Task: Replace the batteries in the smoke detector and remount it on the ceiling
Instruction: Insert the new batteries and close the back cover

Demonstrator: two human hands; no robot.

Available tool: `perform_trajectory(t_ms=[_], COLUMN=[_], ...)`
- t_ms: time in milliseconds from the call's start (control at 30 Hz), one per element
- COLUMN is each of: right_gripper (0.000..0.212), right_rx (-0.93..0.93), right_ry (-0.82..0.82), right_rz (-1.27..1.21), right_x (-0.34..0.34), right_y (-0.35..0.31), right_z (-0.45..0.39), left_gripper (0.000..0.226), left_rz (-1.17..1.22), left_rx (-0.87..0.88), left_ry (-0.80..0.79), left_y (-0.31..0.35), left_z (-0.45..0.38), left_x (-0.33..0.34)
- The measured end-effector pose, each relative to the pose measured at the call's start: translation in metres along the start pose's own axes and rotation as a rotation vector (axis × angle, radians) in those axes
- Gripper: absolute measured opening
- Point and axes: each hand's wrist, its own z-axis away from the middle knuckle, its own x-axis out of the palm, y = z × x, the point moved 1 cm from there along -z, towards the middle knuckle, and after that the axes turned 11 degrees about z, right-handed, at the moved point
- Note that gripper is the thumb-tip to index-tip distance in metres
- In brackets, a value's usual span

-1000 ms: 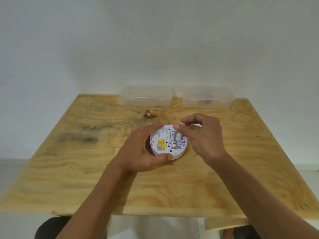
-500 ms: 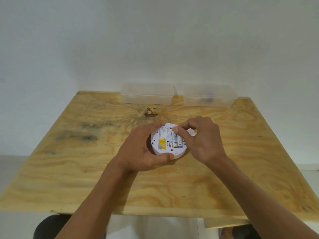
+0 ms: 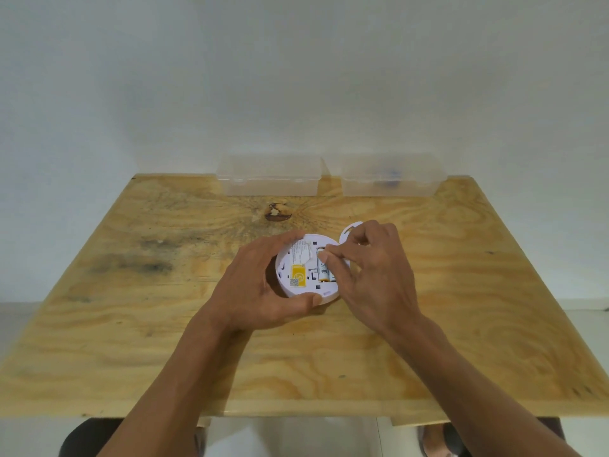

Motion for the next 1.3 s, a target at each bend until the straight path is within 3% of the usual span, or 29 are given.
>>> perform_trajectory(t_ms=[367,567,700,800,967,1067,1300], right_gripper=[0.041,0.019,0.015,0.033,0.072,0.072,0.064], right_rx=[0.133,0.142,0.363,0.475,0.468,0.463,0.505], right_ry=[-0.131,-0.217,-0.062,-0.158,-0.411,-0.427,-0.412], right_rz=[-0.084,-0.122,-0.213,-0.065,0.163,0.247,0.149], right_x=[-0.003,-0.007,-0.015,-0.017,-0.012,-0.009,-0.007], right_y=[0.002,0.001,0.023,0.045,0.049,0.046,0.047], right_z=[0.001,-0.004,-0.008,-0.015,-0.020,-0.022,-0.027], left_gripper=[0.087,0.078,0.077,0.085,0.083,0.082,0.082], left_rz=[0.025,0.047,0.030,0.027,0.042,0.025,0.014], left_rx=[-0.081,-0.110,-0.109,-0.104,-0.112,-0.119,-0.125], left_ry=[-0.017,-0.019,-0.038,-0.033,-0.038,-0.030,-0.034], left_y=[-0.002,0.002,0.000,-0.001,0.000,0.000,-0.001], left_z=[0.001,0.004,0.006,0.006,0.005,0.005,0.005], left_x=[0.000,0.001,0.001,0.000,0.000,0.001,0.000])
